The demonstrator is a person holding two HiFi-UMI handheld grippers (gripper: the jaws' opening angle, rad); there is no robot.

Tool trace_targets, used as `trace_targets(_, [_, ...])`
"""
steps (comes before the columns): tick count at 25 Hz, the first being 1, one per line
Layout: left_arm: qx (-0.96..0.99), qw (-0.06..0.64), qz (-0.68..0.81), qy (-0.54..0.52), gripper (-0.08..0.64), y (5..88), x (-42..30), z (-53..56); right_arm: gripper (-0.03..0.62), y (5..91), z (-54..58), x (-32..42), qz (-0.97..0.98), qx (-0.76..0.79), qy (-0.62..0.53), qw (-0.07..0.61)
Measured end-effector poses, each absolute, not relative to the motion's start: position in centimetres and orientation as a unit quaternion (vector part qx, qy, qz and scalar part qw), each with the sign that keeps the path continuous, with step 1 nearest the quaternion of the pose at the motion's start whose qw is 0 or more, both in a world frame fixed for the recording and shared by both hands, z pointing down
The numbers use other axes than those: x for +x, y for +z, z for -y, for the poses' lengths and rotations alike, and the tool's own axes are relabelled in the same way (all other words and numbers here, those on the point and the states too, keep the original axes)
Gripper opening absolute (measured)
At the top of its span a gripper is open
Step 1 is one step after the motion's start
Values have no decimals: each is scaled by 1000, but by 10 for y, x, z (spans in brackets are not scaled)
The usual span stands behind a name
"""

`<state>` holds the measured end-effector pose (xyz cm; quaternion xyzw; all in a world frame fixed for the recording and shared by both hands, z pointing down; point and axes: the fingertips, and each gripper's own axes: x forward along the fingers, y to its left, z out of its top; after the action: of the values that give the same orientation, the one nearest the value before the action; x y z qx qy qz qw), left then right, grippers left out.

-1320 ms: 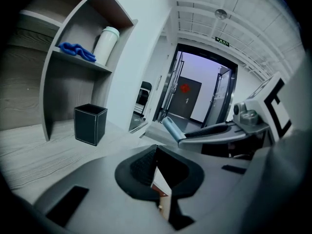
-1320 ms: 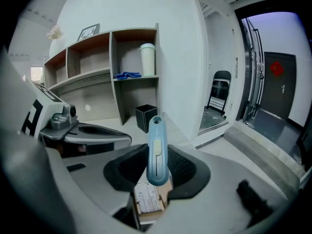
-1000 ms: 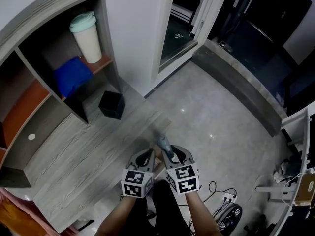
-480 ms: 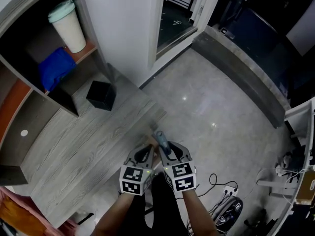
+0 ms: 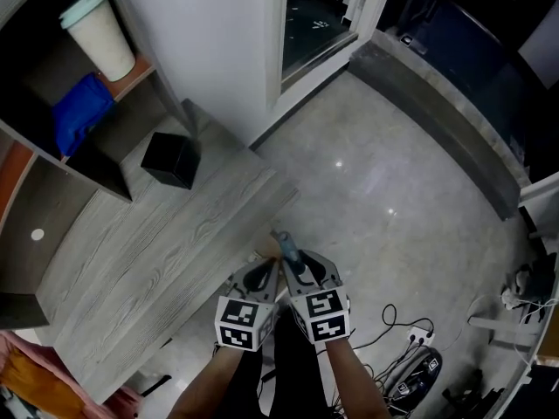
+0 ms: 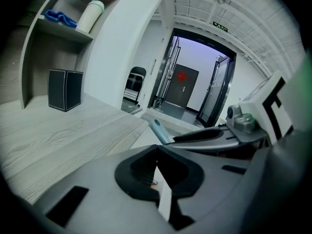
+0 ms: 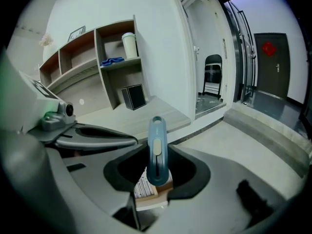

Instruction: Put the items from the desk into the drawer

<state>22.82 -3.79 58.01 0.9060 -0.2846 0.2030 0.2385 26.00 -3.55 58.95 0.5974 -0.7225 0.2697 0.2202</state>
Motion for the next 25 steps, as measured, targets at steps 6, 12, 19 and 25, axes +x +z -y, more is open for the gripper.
trace_targets(6, [897,237,294,229,9,618,226,33,133,624,33,265,722,591,284,221])
trace_targets(12, [891,243,300,240,9,646,224,33,133,665,27,263,724,574,308,226])
trace_targets(19, [884,252,310,243,9,672,223,36,133,698,36,252,741,547,314,233])
trace_targets(25, [878,258,318,249,9,693,214,37,133,723,41,243,753,518,312,259])
